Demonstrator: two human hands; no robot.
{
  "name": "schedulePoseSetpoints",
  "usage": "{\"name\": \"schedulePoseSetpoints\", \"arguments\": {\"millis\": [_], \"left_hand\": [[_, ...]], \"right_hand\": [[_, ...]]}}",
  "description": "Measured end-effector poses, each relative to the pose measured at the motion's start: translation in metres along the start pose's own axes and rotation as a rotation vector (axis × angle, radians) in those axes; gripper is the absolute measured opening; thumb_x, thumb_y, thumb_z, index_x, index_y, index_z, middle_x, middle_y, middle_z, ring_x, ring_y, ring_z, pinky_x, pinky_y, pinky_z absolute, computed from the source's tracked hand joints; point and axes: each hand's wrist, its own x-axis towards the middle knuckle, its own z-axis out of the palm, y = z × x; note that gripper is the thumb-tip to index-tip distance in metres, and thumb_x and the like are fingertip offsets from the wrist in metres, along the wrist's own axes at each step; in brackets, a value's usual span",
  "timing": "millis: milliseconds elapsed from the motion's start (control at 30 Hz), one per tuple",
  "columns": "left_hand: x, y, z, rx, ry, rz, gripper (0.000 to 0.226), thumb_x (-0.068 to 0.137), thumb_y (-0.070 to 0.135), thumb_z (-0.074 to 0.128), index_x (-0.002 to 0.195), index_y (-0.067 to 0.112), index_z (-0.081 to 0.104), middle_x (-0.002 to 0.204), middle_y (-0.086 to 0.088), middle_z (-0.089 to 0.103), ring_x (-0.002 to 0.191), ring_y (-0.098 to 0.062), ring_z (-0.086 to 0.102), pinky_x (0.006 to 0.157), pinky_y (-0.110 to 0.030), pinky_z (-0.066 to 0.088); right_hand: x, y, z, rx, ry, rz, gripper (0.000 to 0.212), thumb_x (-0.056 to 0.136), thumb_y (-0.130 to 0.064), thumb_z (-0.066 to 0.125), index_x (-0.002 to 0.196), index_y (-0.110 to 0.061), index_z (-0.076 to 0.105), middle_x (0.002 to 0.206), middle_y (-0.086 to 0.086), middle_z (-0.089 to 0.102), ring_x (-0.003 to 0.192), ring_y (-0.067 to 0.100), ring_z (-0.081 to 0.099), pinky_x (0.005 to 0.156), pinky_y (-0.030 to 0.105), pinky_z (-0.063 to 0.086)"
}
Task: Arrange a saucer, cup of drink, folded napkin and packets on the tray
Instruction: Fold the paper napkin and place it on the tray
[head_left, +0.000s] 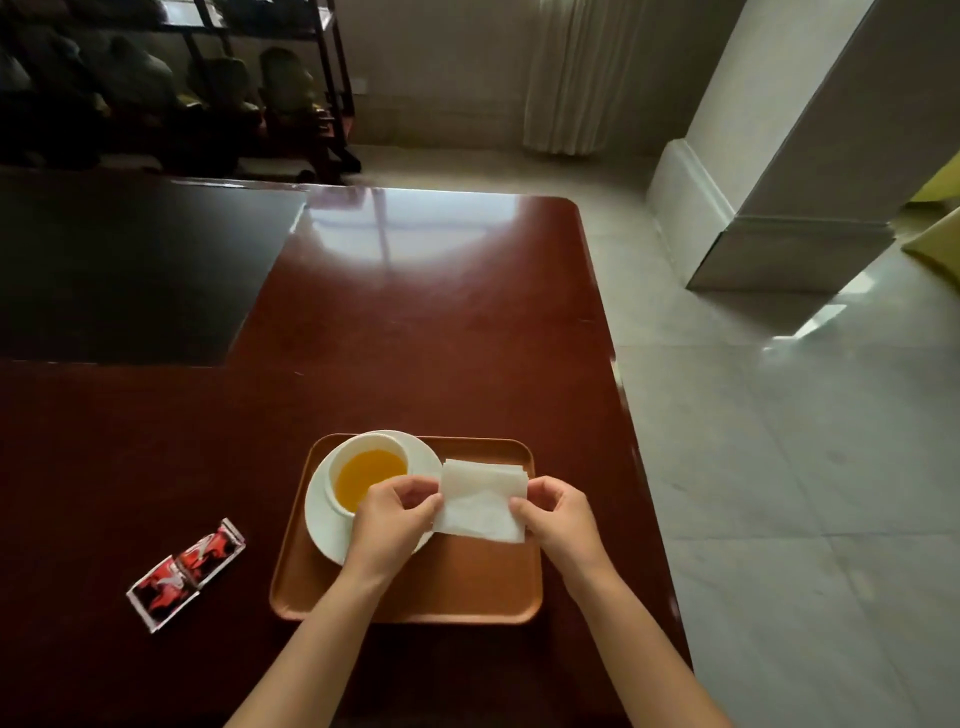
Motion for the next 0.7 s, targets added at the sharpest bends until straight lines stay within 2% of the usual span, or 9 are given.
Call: {"name": "schedulePoseSetpoints", "arguments": {"millis": [100, 233, 333, 400, 433, 500, 567, 633, 700], "left_hand": [[0.010, -0.010, 0.017, 0.062, 0.009, -0.010, 0.016, 0.079, 0.006, 0.068, 0.085, 0.021, 0.072, 0.081, 0.001, 0.072, 0.077, -0.010, 0.068, 0.067, -0.025, 0.055], [0.019, -0.022, 0.033, 0.087, 0.048, -0.029, 0.031, 0.079, 0.006, 0.068, 0.109, 0.016, 0.064, 0.087, 0.001, 0.069, 0.085, -0.010, 0.065, 0.067, -0.012, 0.050], [0.018, -0.022, 0.046, 0.088, 0.065, 0.011, 0.041, 0.081, 0.008, 0.068, 0.117, 0.023, 0.056, 0.096, 0.014, 0.063, 0.090, -0.002, 0.062, 0.066, -0.003, 0.047], [0.016, -0.020, 0.054, 0.115, 0.049, 0.044, 0.044, 0.081, 0.012, 0.070, 0.118, 0.030, 0.054, 0.100, 0.027, 0.055, 0.095, 0.005, 0.058, 0.069, -0.001, 0.046], [0.015, -0.020, 0.057, 0.144, 0.033, 0.058, 0.045, 0.081, 0.013, 0.069, 0.119, 0.032, 0.053, 0.103, 0.029, 0.054, 0.099, 0.005, 0.056, 0.073, -0.004, 0.047], [0.013, -0.023, 0.063, 0.230, 0.004, 0.068, 0.047, 0.082, 0.012, 0.068, 0.124, 0.028, 0.052, 0.116, 0.020, 0.056, 0.111, -0.001, 0.053, 0.091, -0.017, 0.047], [0.009, -0.029, 0.066, 0.335, -0.028, 0.064, 0.052, 0.084, 0.012, 0.065, 0.132, 0.025, 0.047, 0.134, 0.007, 0.050, 0.125, -0.002, 0.040, 0.106, -0.023, 0.036], [0.006, -0.034, 0.069, 0.434, -0.061, 0.089, 0.057, 0.087, 0.013, 0.062, 0.138, 0.025, 0.039, 0.146, 0.004, 0.038, 0.131, 0.003, 0.024, 0.107, -0.014, 0.019], [0.001, -0.038, 0.072, 0.520, -0.087, 0.138, 0.061, 0.088, 0.014, 0.059, 0.142, 0.024, 0.032, 0.154, 0.002, 0.024, 0.136, 0.001, 0.014, 0.108, -0.013, 0.010]], "right_hand": [[0.024, 0.013, -0.004, -0.061, 0.007, 0.025, 0.003, 0.079, -0.011, 0.066, 0.082, -0.012, 0.067, 0.083, 0.006, 0.070, 0.082, 0.023, 0.067, 0.073, 0.045, 0.056], [0.051, 0.030, -0.001, -0.173, 0.043, 0.038, 0.001, 0.078, -0.016, 0.068, 0.078, -0.016, 0.067, 0.080, -0.001, 0.069, 0.082, 0.019, 0.066, 0.076, 0.042, 0.056], [0.062, 0.042, 0.000, -0.250, 0.103, 0.072, 0.004, 0.077, -0.025, 0.068, 0.075, -0.024, 0.065, 0.078, -0.007, 0.068, 0.082, 0.017, 0.064, 0.088, 0.047, 0.048], [0.068, 0.048, 0.001, -0.322, 0.127, 0.063, 0.007, 0.078, -0.030, 0.067, 0.074, -0.028, 0.062, 0.075, -0.012, 0.066, 0.080, 0.012, 0.061, 0.093, 0.043, 0.038], [0.071, 0.050, 0.002, -0.351, 0.136, 0.040, 0.007, 0.079, -0.031, 0.067, 0.074, -0.028, 0.062, 0.074, -0.013, 0.065, 0.079, 0.011, 0.060, 0.091, 0.039, 0.033], [0.076, 0.053, 0.003, -0.400, 0.146, -0.015, 0.007, 0.079, -0.032, 0.066, 0.078, -0.026, 0.064, 0.077, -0.011, 0.067, 0.081, 0.012, 0.059, 0.083, 0.034, 0.026], [0.082, 0.054, 0.004, -0.457, 0.152, -0.065, 0.009, 0.081, -0.033, 0.065, 0.082, -0.024, 0.066, 0.080, -0.009, 0.068, 0.085, 0.014, 0.058, 0.079, 0.032, 0.022], [0.086, 0.056, 0.004, -0.509, 0.163, -0.111, 0.010, 0.082, -0.034, 0.065, 0.084, -0.024, 0.066, 0.081, -0.008, 0.067, 0.086, 0.015, 0.058, 0.077, 0.031, 0.021], [0.088, 0.057, 0.004, -0.549, 0.182, -0.151, 0.009, 0.081, -0.034, 0.065, 0.083, -0.025, 0.066, 0.079, -0.009, 0.067, 0.084, 0.015, 0.057, 0.074, 0.030, 0.019]]}}
